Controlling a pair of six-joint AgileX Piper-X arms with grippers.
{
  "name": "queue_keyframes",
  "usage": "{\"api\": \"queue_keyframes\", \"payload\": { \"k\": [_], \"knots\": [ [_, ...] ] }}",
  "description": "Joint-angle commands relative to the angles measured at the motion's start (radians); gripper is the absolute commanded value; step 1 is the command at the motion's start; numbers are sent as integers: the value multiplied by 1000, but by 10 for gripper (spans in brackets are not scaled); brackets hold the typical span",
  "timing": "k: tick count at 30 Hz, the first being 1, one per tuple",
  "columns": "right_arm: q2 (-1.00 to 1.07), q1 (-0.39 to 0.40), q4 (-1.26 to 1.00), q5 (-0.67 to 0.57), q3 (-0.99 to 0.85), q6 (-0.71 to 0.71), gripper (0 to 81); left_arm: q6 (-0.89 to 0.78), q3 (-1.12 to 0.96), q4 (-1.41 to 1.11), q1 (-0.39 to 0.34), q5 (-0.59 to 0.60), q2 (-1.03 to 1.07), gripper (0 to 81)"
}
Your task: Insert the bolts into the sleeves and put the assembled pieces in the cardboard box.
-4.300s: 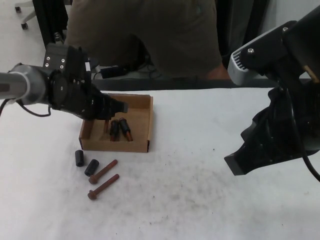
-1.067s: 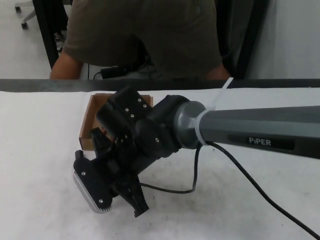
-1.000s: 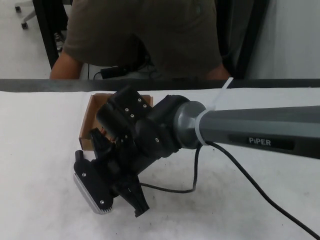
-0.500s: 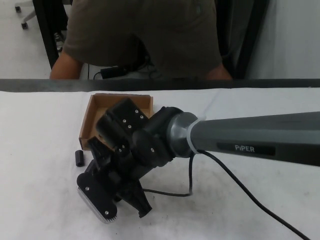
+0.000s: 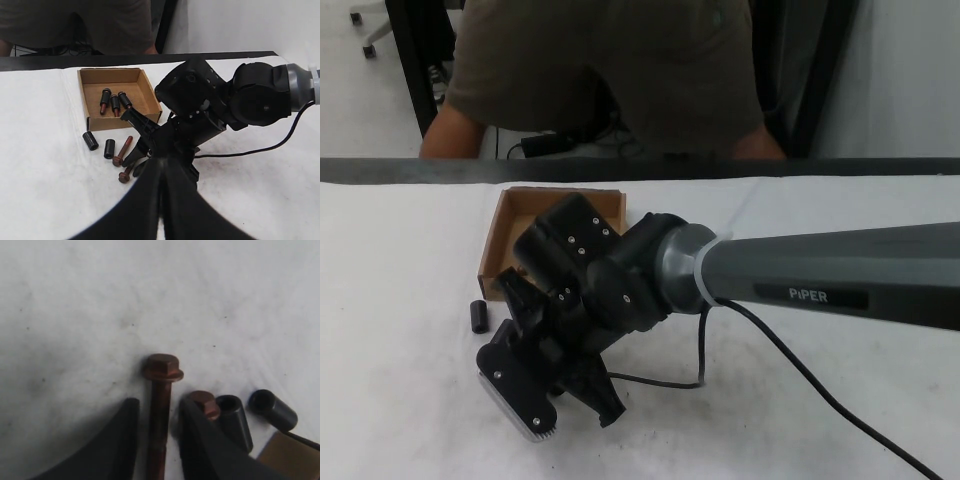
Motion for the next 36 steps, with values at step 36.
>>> {"api": "queue_keyframes", "payload": {
  "k": [36],
  "knots": [
    [-23, 40, 141, 170, -8, 185, 2, -85, 1, -6, -3, 0, -6, 8]
  ]
}}
